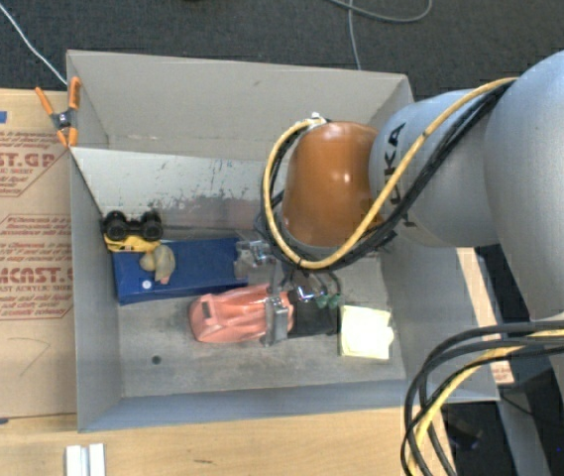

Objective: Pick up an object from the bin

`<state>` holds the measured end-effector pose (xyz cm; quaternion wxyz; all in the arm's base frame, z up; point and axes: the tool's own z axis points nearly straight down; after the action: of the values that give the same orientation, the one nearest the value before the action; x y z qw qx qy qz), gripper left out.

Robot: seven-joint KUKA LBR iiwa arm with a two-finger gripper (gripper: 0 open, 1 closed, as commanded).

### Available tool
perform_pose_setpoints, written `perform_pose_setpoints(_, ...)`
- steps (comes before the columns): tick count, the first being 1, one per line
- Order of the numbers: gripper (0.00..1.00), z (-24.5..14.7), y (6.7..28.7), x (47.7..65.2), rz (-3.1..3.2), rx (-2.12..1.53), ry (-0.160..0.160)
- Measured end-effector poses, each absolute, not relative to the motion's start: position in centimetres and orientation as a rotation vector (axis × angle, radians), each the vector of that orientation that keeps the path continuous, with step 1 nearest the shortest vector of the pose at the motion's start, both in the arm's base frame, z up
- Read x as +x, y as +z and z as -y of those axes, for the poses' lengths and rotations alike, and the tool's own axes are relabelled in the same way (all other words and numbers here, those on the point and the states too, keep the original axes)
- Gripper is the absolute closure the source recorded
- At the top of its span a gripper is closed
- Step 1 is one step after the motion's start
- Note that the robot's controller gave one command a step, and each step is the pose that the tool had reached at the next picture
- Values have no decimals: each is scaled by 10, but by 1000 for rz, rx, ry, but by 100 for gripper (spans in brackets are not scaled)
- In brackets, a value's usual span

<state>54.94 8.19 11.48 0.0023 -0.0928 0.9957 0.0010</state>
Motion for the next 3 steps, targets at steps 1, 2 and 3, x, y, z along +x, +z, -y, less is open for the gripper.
perform_pose_setpoints(1,0,-94,104,503,-2898,-1146,-3)
perform_pose_setpoints(2,0,-90,81,517,-3101,-450,5)
perform_pose_setpoints(3,100,-116,75,519,-2914,-1093,-5)
